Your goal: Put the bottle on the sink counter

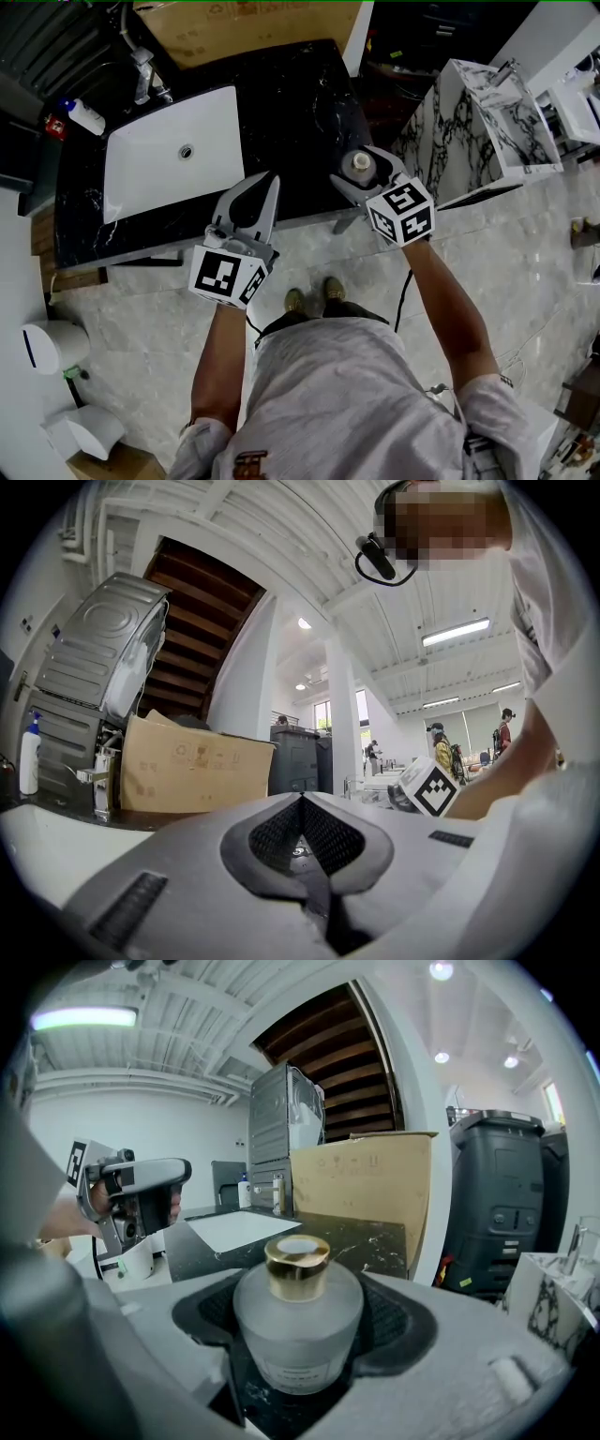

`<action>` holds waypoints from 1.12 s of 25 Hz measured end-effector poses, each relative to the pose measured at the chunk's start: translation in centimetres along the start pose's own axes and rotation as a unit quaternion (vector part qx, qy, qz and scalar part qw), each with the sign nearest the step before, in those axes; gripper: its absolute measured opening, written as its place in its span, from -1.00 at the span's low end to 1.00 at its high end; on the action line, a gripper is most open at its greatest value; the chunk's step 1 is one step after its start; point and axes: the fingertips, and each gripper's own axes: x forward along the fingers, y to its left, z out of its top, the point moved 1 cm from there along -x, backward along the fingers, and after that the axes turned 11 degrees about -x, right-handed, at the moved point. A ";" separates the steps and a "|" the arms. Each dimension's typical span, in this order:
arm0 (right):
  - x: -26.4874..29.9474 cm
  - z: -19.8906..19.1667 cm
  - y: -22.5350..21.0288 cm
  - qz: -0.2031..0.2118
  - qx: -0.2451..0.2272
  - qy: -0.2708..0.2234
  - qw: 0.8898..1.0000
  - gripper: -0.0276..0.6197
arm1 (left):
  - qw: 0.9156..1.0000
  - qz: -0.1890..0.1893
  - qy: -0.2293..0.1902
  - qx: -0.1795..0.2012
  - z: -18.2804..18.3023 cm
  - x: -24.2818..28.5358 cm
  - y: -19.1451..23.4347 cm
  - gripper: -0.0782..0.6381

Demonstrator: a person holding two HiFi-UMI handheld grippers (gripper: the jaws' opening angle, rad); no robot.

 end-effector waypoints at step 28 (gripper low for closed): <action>-3.4 4.8 -0.8 -0.032 0.015 -0.070 0.997 0.17 | 1.000 -0.026 -0.003 -0.001 0.5 0.2 -0.6 -0.78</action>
